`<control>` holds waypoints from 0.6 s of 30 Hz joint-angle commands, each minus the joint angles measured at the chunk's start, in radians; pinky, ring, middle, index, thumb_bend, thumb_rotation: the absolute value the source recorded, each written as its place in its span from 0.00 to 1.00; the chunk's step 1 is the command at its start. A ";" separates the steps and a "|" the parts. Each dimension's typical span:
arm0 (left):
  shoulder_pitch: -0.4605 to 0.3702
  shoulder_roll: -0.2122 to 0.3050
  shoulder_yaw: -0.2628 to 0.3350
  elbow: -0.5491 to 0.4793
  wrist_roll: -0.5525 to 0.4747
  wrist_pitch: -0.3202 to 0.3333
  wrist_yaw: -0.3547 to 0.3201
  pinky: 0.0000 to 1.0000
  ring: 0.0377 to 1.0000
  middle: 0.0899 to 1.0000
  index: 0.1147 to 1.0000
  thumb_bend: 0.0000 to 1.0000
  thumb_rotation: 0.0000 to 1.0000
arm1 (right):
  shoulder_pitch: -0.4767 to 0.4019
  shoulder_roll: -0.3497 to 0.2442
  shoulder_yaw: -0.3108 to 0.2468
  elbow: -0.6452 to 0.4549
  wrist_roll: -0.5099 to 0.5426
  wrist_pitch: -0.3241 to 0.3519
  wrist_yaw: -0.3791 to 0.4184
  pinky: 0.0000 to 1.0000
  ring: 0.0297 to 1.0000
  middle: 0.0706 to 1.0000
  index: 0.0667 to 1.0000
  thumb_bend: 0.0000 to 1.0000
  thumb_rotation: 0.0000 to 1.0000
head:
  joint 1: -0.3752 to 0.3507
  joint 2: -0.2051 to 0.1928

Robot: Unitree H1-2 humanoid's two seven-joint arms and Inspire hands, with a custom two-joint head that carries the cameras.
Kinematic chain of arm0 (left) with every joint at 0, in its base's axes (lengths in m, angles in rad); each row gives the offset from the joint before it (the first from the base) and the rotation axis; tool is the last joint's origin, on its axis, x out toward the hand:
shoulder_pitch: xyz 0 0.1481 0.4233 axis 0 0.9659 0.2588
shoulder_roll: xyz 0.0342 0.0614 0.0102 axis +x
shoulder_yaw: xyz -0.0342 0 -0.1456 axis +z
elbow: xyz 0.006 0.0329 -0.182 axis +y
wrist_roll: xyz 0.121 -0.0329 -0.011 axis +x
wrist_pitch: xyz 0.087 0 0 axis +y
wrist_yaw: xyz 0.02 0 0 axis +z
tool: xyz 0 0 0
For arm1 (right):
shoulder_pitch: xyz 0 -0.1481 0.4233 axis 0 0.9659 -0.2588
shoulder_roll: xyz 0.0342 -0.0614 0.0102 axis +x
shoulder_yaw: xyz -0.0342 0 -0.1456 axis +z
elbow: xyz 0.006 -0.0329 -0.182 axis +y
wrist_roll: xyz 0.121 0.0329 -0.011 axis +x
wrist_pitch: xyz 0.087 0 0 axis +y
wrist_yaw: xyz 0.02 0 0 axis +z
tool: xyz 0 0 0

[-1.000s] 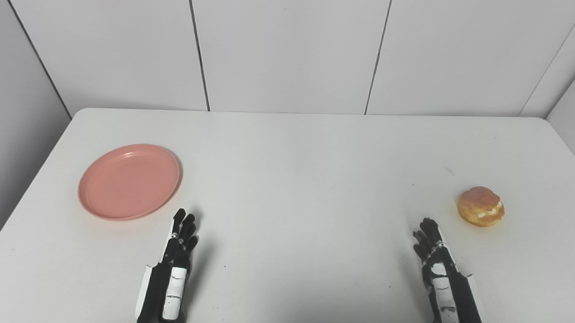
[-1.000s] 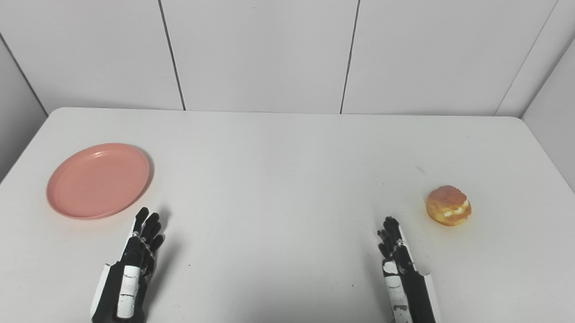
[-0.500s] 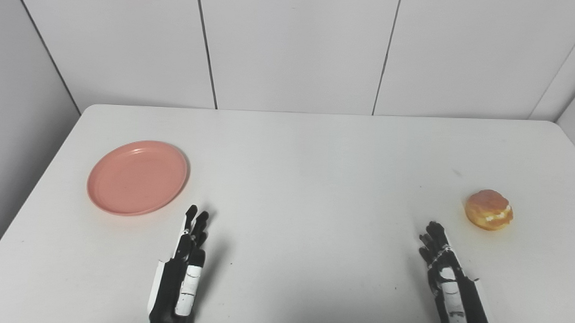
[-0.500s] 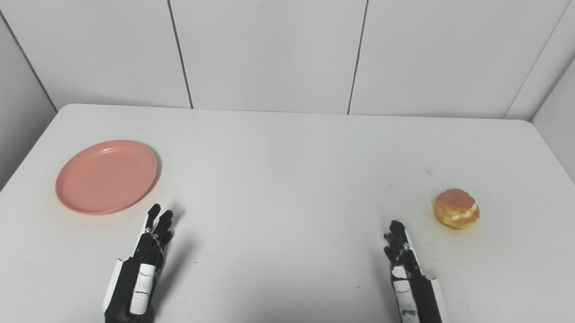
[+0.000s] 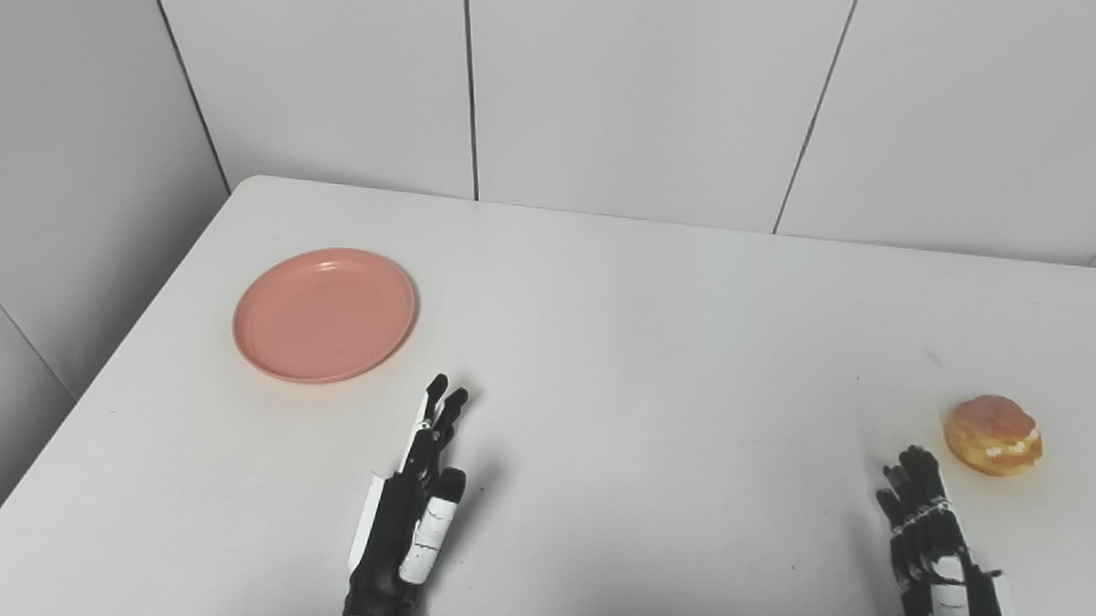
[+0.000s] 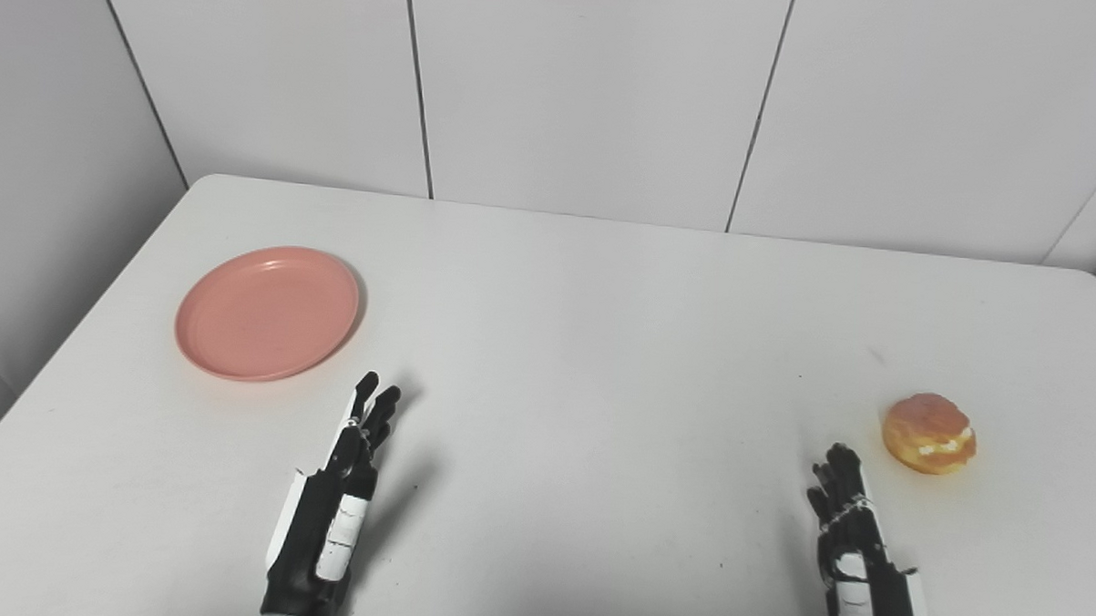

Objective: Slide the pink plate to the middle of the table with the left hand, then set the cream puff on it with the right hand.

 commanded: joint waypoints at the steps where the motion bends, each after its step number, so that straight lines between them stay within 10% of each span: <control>1: 0.042 0.017 -0.034 0.024 0.014 0.014 -0.012 0.99 0.97 0.95 0.99 0.85 0.99 | 0.019 -0.006 -0.003 0.039 -0.011 0.002 -0.006 1.00 1.00 0.99 0.97 0.85 0.95 | 0.000 -0.005; 18: 0.013 0.031 0.009 0.072 -0.083 -0.038 0.001 1.00 0.99 0.95 0.99 0.84 0.95 | -0.004 0.014 0.023 0.080 -0.047 0.014 -0.034 1.00 1.00 0.99 0.97 0.82 0.95 | -0.007 -0.061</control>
